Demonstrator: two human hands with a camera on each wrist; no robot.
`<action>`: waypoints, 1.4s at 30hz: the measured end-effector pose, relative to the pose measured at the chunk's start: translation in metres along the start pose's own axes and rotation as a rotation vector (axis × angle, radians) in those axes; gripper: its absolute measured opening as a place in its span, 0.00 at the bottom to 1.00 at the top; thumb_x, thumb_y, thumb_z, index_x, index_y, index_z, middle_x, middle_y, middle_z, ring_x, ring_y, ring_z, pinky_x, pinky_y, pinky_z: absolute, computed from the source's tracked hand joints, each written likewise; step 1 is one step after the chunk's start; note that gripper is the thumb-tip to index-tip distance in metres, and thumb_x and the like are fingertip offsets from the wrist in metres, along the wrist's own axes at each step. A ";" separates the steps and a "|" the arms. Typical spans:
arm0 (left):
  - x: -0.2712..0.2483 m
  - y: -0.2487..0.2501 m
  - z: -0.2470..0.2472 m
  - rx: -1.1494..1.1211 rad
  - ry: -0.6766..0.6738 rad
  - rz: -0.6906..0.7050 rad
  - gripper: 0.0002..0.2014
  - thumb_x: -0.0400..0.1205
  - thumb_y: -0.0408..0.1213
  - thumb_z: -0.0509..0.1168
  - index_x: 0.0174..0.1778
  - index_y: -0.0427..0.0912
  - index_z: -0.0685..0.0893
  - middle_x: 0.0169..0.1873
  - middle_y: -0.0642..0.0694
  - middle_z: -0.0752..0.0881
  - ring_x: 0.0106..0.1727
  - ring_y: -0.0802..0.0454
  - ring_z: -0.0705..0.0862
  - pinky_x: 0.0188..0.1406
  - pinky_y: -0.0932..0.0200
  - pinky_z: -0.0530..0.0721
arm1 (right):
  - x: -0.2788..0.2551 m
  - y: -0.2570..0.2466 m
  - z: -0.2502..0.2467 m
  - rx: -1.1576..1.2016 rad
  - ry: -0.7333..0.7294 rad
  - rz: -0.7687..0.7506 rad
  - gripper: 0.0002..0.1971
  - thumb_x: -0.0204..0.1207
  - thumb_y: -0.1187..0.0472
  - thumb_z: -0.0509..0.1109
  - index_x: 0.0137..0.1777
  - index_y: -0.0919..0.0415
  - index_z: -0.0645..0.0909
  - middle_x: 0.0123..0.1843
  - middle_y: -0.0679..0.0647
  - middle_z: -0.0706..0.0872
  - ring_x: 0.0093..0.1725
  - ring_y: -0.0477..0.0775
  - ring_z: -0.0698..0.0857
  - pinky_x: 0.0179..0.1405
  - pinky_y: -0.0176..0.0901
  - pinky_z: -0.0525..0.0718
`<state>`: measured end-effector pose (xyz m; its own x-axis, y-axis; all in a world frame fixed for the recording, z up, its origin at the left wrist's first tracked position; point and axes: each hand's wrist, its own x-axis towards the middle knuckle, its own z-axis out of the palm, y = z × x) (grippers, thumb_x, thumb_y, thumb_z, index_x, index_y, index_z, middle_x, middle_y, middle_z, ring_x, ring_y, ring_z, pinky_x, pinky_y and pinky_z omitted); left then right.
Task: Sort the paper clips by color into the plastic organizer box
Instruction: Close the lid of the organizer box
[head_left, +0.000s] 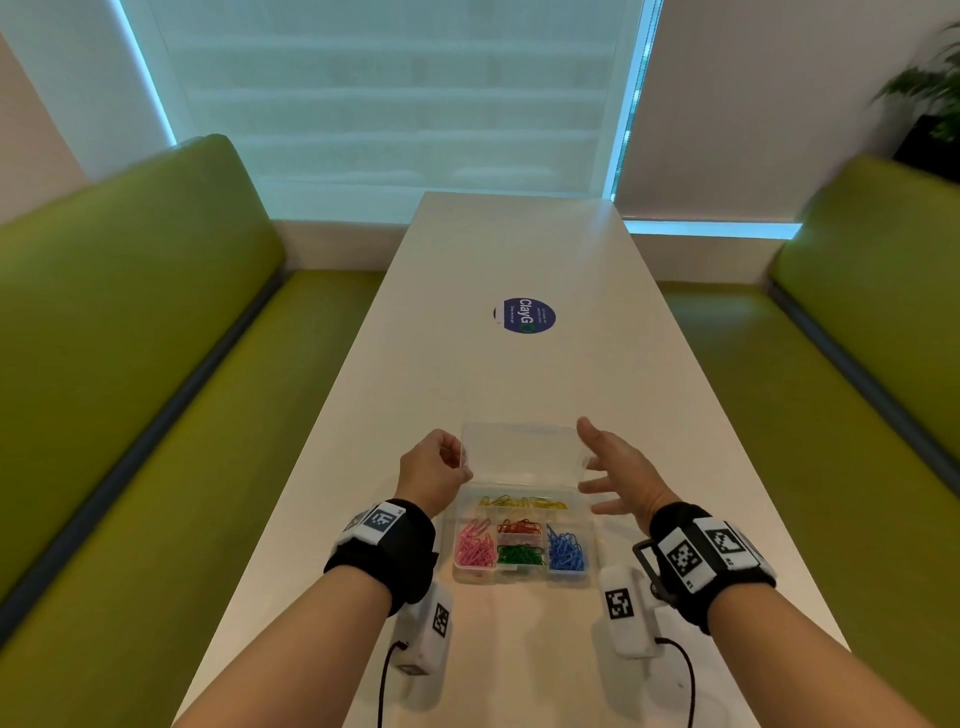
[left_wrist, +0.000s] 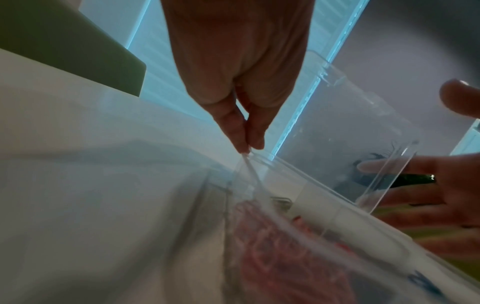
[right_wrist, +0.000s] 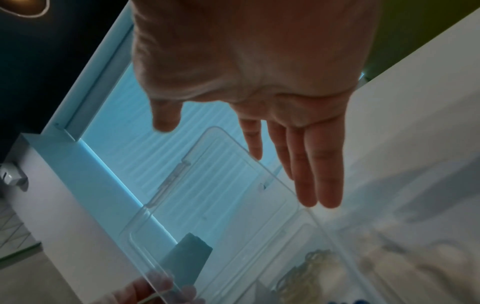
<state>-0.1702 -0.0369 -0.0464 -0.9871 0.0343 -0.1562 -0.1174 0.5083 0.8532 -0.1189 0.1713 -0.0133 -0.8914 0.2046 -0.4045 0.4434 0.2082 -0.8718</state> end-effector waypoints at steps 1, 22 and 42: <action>-0.001 0.000 0.000 0.004 0.005 0.009 0.13 0.75 0.26 0.72 0.37 0.47 0.76 0.35 0.53 0.81 0.43 0.53 0.80 0.43 0.65 0.75 | -0.001 0.000 0.000 0.028 0.007 0.019 0.32 0.74 0.31 0.55 0.70 0.51 0.72 0.62 0.57 0.77 0.58 0.61 0.83 0.55 0.55 0.83; -0.033 0.001 -0.026 -0.474 -0.450 -0.233 0.37 0.71 0.46 0.73 0.73 0.30 0.71 0.74 0.36 0.72 0.80 0.39 0.63 0.77 0.44 0.63 | -0.029 0.016 0.005 0.053 -0.016 0.062 0.29 0.78 0.44 0.65 0.73 0.62 0.72 0.70 0.58 0.78 0.61 0.53 0.78 0.68 0.57 0.72; -0.051 -0.035 -0.023 -0.195 -0.508 0.060 0.33 0.58 0.26 0.82 0.59 0.50 0.82 0.56 0.57 0.86 0.64 0.56 0.82 0.68 0.62 0.77 | -0.056 0.041 0.009 -0.422 -0.070 -0.084 0.42 0.64 0.60 0.82 0.78 0.60 0.67 0.75 0.55 0.75 0.75 0.51 0.74 0.75 0.42 0.68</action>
<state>-0.1185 -0.0761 -0.0572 -0.8215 0.4943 -0.2842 -0.1284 0.3253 0.9369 -0.0516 0.1603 -0.0292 -0.9239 0.1078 -0.3671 0.3555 0.5968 -0.7193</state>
